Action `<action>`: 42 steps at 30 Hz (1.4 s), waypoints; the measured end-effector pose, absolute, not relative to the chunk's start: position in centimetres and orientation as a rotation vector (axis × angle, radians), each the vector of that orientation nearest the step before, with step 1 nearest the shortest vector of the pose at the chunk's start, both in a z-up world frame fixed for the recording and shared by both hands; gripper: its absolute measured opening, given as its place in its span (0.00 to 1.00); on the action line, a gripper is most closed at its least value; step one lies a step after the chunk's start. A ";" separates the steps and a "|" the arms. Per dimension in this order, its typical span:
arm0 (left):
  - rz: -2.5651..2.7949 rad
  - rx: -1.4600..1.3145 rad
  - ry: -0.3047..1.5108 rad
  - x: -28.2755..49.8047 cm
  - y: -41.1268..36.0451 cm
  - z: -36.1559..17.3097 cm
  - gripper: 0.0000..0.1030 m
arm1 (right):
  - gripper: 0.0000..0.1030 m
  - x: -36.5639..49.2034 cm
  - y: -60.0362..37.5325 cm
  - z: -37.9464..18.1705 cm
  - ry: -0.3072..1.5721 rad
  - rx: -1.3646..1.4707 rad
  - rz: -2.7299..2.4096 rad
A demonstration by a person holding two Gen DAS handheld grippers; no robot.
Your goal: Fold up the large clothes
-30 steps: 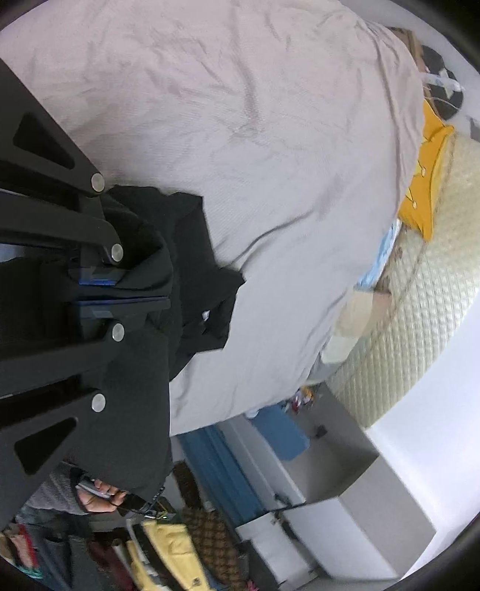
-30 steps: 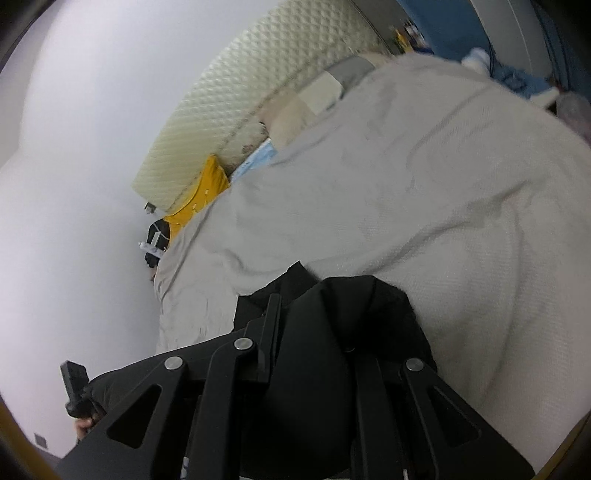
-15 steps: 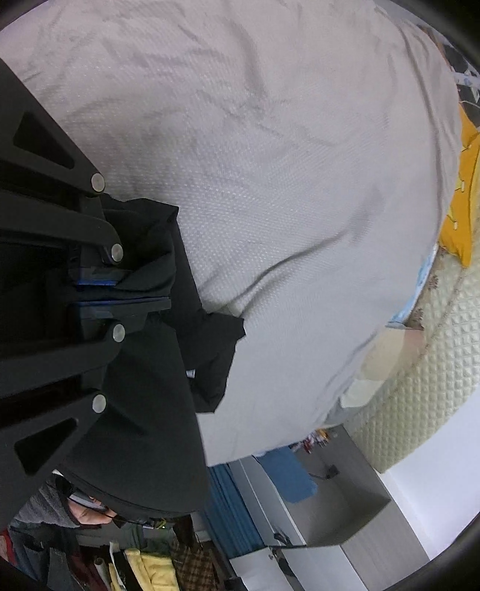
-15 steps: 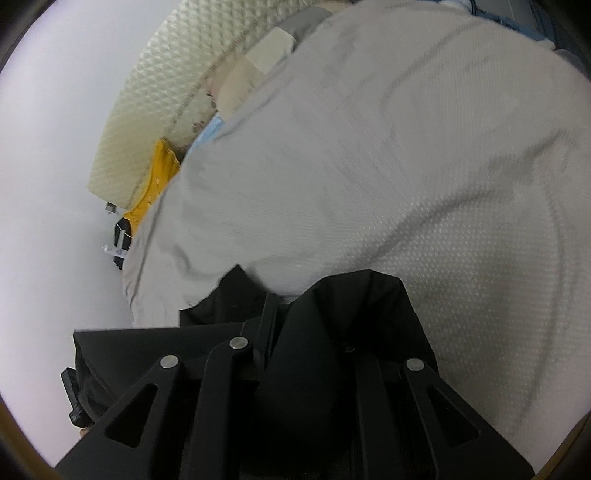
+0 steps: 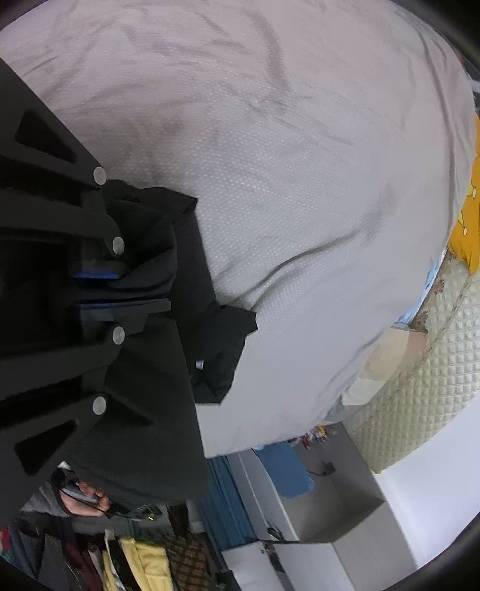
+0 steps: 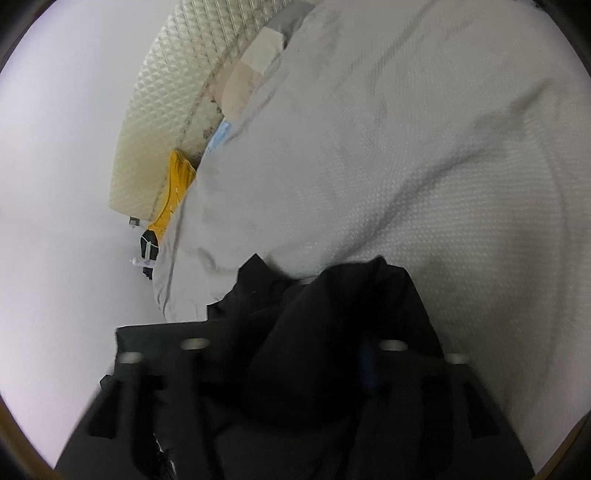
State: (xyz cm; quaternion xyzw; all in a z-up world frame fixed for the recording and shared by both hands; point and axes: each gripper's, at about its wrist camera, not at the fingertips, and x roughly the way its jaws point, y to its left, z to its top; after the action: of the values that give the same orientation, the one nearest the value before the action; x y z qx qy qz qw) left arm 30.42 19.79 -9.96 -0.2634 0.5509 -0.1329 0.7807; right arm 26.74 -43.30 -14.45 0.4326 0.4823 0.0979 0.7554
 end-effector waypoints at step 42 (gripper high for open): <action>-0.183 0.020 0.804 28.5 -1.3 -11.6 0.65 | 1.00 26.1 -22.6 -13.8 0.777 0.015 0.149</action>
State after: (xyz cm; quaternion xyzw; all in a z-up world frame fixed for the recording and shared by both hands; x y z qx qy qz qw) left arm 28.48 -1.33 -11.61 0.0097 0.3907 -0.0891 0.9162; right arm 26.07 -22.60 -13.80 0.0073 0.3784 0.0725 0.9228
